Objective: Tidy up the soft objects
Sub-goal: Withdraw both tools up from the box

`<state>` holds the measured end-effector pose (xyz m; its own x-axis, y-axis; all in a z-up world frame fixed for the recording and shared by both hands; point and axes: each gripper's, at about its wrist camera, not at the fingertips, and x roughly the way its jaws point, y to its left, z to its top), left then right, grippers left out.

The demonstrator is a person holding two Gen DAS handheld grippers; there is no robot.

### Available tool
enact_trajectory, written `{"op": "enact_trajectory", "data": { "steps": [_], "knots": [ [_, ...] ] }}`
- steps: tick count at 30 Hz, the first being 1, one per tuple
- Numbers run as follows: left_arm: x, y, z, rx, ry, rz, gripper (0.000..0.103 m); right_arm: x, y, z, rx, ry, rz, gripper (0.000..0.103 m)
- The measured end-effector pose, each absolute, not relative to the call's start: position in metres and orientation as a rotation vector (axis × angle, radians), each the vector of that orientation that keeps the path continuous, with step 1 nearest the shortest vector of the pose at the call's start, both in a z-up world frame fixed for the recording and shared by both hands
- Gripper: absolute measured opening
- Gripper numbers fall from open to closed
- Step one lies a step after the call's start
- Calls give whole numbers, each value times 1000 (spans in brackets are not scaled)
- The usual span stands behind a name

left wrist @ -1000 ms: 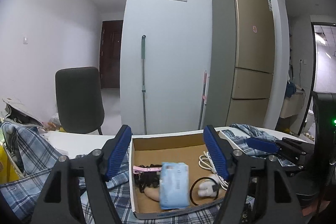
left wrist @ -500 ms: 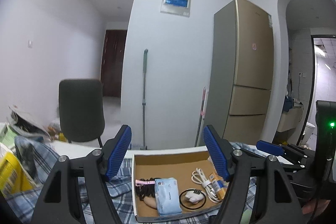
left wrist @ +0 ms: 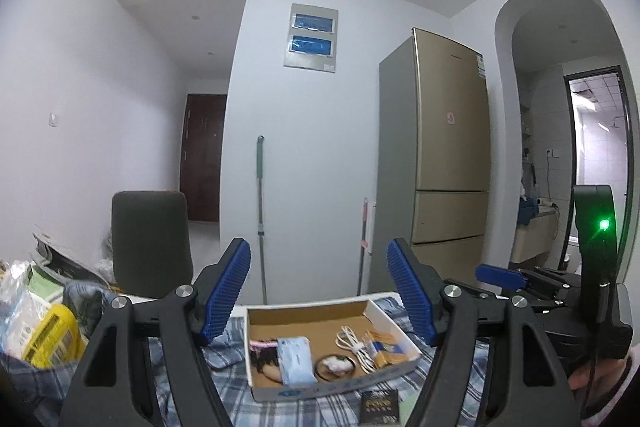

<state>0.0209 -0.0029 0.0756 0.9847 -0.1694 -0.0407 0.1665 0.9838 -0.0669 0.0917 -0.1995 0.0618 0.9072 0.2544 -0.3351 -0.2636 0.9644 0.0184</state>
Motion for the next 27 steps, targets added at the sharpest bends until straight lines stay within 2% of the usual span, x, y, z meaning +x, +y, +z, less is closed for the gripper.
{"op": "enact_trajectory", "data": {
  "steps": [2, 6, 10, 14, 15, 18, 27],
  "knots": [
    [17, -5, 71, -79, 62, -178, 73, 86, -200, 58, -33, 351, 267, 58],
    [11, -7, 57, -110, 89, -190, 89, 81, -203, 46, -12, 383, 265, 63],
    [13, -8, 38, -105, 104, -166, 90, 79, -204, 30, -19, 383, 241, 66],
    [24, -8, 21, -87, 151, -160, 94, 74, -209, 17, -23, 350, 187, 92],
    [25, -9, 17, -74, 158, -151, 102, 73, -210, 13, -24, 340, 177, 96],
    [29, -10, 12, -69, 173, -143, 103, 73, -215, 10, -10, 337, 169, 103],
    [32, -3, 8, -94, 181, -141, 103, 73, -226, 10, 47, 346, 147, 103]
  ]
}}
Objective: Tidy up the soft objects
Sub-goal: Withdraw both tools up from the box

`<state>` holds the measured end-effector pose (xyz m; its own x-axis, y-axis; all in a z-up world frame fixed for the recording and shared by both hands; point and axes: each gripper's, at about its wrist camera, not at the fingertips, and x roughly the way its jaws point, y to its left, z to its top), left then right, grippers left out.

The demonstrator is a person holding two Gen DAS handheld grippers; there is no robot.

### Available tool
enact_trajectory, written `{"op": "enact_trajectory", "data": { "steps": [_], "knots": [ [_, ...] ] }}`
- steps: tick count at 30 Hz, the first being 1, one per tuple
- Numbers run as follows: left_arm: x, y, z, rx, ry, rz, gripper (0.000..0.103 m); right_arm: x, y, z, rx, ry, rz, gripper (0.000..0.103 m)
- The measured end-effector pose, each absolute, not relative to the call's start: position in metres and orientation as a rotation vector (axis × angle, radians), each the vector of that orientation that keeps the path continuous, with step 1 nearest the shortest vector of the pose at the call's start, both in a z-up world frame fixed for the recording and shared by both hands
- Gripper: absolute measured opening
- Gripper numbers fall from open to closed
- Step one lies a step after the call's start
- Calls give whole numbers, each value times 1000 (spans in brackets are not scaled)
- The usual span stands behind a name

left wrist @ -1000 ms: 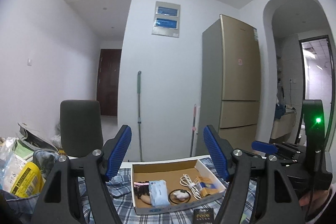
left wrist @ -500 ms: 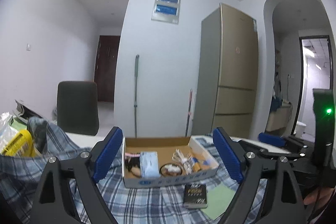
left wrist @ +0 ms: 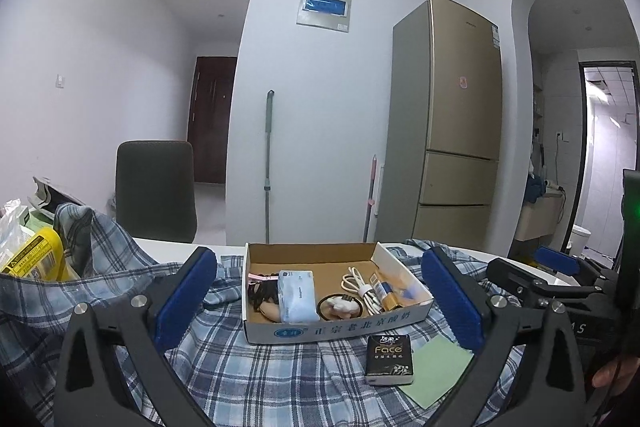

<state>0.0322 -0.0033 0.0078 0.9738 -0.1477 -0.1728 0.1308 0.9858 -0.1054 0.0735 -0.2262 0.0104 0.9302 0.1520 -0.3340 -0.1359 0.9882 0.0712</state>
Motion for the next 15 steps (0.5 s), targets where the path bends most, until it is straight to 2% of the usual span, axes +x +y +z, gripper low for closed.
{"op": "enact_trajectory", "data": {
  "steps": [15],
  "knots": [
    [39, -1, 6, -104, 205, -141, 103, 75, -227, 8, 52, 367, 124, 103]
  ]
}}
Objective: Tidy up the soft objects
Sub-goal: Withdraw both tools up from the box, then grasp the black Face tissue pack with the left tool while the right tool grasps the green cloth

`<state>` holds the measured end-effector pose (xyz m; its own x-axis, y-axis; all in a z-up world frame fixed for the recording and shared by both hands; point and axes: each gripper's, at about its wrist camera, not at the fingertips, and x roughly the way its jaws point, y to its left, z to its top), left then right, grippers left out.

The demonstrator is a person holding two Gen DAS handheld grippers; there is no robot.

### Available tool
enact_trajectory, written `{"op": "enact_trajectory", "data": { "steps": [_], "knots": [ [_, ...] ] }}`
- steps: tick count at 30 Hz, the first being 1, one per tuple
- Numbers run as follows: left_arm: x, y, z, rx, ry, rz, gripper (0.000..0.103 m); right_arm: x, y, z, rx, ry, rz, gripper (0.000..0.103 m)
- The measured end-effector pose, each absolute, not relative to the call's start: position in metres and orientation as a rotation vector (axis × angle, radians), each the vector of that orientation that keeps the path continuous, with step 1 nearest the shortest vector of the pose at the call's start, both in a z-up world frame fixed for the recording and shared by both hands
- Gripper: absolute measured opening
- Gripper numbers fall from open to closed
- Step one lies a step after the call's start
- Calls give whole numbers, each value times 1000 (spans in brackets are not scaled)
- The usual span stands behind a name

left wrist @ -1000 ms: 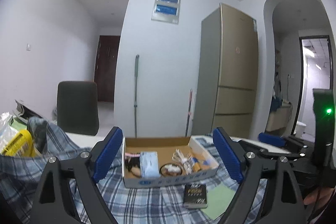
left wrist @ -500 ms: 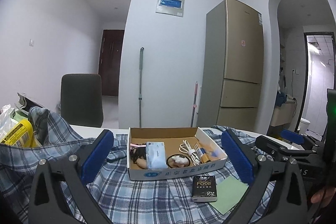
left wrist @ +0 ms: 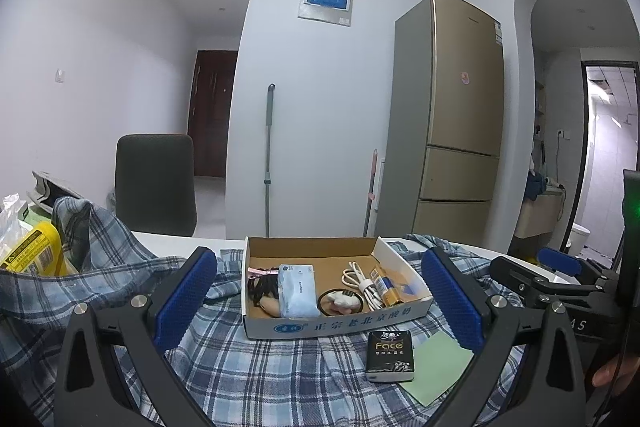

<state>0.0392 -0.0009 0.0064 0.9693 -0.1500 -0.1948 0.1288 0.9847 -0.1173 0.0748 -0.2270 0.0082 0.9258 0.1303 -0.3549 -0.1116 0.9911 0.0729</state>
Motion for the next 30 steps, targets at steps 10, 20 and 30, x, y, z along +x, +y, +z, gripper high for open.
{"op": "enact_trajectory", "data": {
  "steps": [10, 20, 30],
  "knots": [
    [63, -2, 5, -117, 342, -236, 103, 86, -243, 5, 107, 425, 83, 103],
    [114, -36, -24, -42, 680, -335, 87, 101, -264, -3, 177, 514, 42, 103],
    [148, -72, -63, 9, 913, -453, 68, 119, -273, -22, 211, 660, -22, 102]
  ]
}}
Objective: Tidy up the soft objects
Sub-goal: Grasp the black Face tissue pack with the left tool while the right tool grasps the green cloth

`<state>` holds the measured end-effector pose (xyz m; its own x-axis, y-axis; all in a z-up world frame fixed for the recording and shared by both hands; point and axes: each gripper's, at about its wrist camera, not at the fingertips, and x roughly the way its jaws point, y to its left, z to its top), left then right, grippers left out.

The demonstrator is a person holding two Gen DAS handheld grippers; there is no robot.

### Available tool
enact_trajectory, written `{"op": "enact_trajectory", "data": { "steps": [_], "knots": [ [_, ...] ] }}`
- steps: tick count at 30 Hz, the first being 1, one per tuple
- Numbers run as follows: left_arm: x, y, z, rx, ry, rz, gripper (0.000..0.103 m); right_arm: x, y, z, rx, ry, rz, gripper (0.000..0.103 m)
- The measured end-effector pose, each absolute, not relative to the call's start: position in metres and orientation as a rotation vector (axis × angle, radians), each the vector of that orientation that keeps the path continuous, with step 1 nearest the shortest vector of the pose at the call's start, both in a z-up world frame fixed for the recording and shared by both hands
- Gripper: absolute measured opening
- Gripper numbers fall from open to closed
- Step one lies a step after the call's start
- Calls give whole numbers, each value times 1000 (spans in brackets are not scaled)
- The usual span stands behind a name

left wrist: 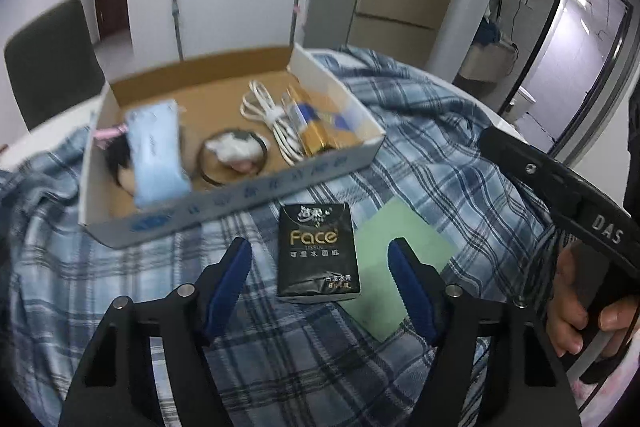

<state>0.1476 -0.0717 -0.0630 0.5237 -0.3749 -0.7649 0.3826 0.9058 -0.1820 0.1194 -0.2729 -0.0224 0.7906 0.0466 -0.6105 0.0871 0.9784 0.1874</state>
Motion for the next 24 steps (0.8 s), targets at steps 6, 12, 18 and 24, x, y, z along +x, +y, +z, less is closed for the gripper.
{"op": "enact_trajectory", "data": {
  "steps": [6, 12, 18, 24],
  "knots": [
    [159, -76, -76, -11, 989, -465, 63, 118, -270, -22, 193, 664, -8, 102],
    [165, -81, -84, -3, 1022, -467, 50, 118, -263, -20, 162, 661, 4, 102],
    [160, -78, -77, 4, 982, -457, 47, 118, -262, -21, 155, 664, 10, 102],
    [135, -59, -41, 3, 839, -408, 47, 117, -258, -18, 155, 654, 54, 102]
  ]
}}
